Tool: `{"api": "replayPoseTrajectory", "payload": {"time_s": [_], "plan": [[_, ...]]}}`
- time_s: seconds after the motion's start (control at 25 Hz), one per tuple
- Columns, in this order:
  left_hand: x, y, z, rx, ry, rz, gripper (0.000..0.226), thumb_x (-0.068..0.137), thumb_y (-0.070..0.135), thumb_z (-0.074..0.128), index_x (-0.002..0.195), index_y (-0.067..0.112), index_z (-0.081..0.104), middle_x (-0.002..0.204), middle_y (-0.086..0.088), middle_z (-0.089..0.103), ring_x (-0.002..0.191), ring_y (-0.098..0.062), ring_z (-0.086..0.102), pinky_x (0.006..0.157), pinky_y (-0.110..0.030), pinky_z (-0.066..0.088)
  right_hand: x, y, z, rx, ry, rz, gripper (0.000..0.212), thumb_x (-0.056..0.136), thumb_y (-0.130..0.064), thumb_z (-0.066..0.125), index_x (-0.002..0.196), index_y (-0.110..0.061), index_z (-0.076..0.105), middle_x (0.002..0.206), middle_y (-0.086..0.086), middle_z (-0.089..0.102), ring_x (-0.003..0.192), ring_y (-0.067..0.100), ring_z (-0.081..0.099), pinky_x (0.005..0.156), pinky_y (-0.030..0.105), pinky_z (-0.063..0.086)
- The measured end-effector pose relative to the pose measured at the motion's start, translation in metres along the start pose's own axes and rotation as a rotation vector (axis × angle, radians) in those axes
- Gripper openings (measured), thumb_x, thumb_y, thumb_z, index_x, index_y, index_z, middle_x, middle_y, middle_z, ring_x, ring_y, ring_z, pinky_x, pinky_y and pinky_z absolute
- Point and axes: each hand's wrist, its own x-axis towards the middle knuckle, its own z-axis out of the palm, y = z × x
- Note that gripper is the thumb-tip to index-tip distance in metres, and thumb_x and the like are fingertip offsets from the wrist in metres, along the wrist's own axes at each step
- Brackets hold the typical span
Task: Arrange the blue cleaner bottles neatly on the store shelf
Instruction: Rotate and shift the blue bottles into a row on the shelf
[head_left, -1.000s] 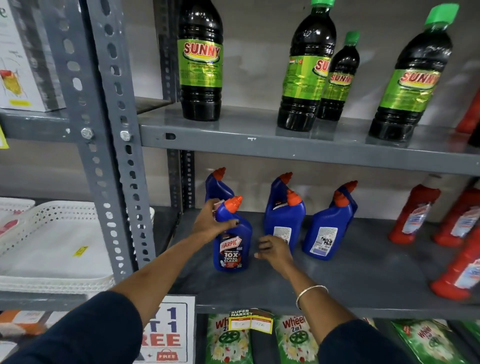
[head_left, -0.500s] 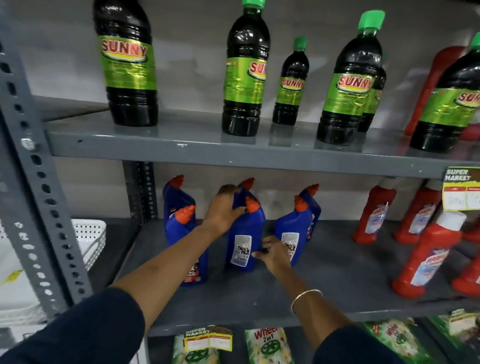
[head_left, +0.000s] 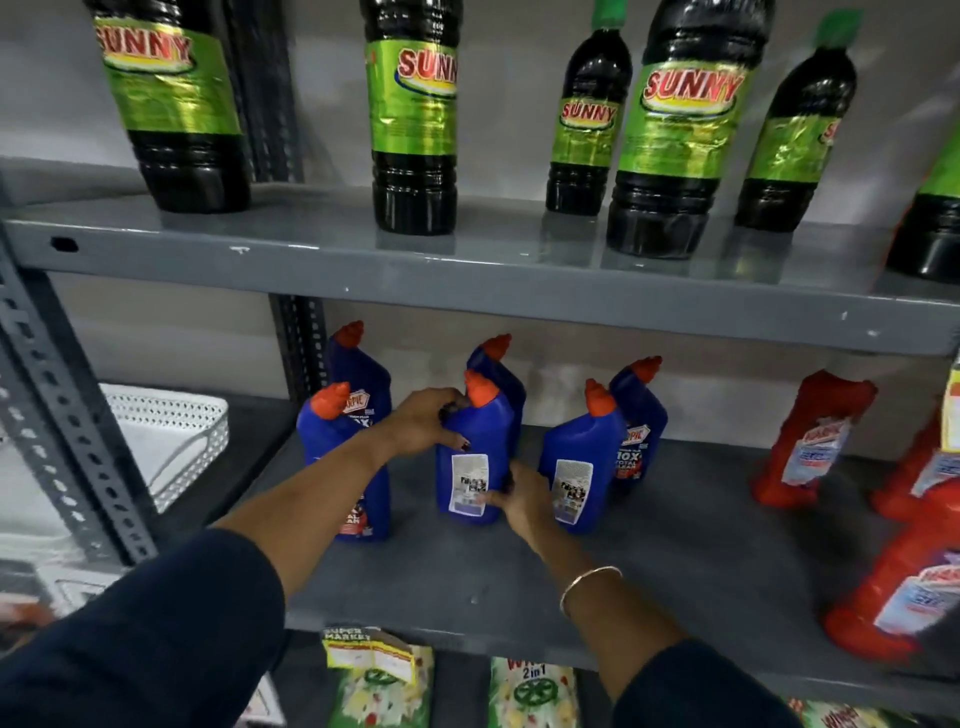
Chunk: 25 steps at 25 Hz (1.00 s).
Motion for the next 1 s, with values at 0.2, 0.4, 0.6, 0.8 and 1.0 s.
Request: {"api": "replayPoseTrajectory", "payload": {"time_s": [0.2, 0.4, 0.6, 0.8, 1.0], "plan": [[-0.006, 0.017, -0.008, 0.02, 0.111, -0.018, 0.048, 0.064, 0.01, 0.078, 0.107, 0.003, 0.059, 0.112, -0.017, 0.066, 0.101, -0.029, 0.062, 0.089, -0.037, 0.051, -0.001, -0.01, -0.007, 0.078, 0.065, 0.012, 0.044, 0.069, -0.001, 0.072, 0.109, -0.004, 0.055, 0.113, 0.019, 0.066, 0.104, 0.033, 0.062, 0.092, 0.044, 0.05], [-0.014, 0.046, -0.001, 0.19, 0.314, -0.074, 0.046, 0.063, 0.032, 0.076, 0.095, 0.003, 0.061, 0.101, -0.016, 0.069, 0.089, -0.03, 0.064, 0.069, -0.032, 0.048, -0.042, -0.042, 0.022, -0.143, 0.464, -0.127, 0.083, 0.068, -0.027, 0.076, 0.136, -0.012, 0.03, 0.141, 0.007, 0.038, 0.126, 0.024, 0.04, 0.103, 0.035, 0.04], [-0.017, 0.078, 0.013, 0.276, 0.38, -0.082, 0.043, 0.069, 0.039, 0.07, 0.091, 0.004, 0.059, 0.094, -0.014, 0.069, 0.083, -0.029, 0.065, 0.062, -0.029, 0.045, -0.05, -0.067, 0.05, -0.269, 0.671, -0.004, 0.111, 0.042, -0.035, 0.088, 0.133, -0.001, 0.034, 0.131, 0.021, 0.051, 0.113, 0.036, 0.054, 0.088, 0.045, 0.052], [-0.014, 0.069, -0.001, 0.198, 0.319, -0.037, 0.04, 0.077, 0.036, 0.064, 0.095, 0.001, 0.059, 0.099, -0.018, 0.068, 0.089, -0.031, 0.064, 0.066, -0.029, 0.045, -0.031, -0.056, 0.031, 0.11, 0.624, -0.034, 0.056, 0.067, 0.001, 0.068, 0.116, -0.016, 0.047, 0.108, 0.012, 0.06, 0.098, 0.029, 0.059, 0.088, 0.042, 0.053], [-0.014, 0.024, -0.016, -0.565, 0.087, -0.1, 0.056, 0.082, 0.01, 0.062, 0.132, 0.004, 0.038, 0.132, -0.012, 0.05, 0.121, -0.029, 0.048, 0.095, -0.038, 0.045, -0.026, -0.034, 0.001, 0.46, 0.157, -0.053, 0.056, 0.069, 0.007, 0.068, 0.114, -0.012, 0.041, 0.102, -0.002, 0.06, 0.093, 0.018, 0.06, 0.076, 0.028, 0.052]]}}
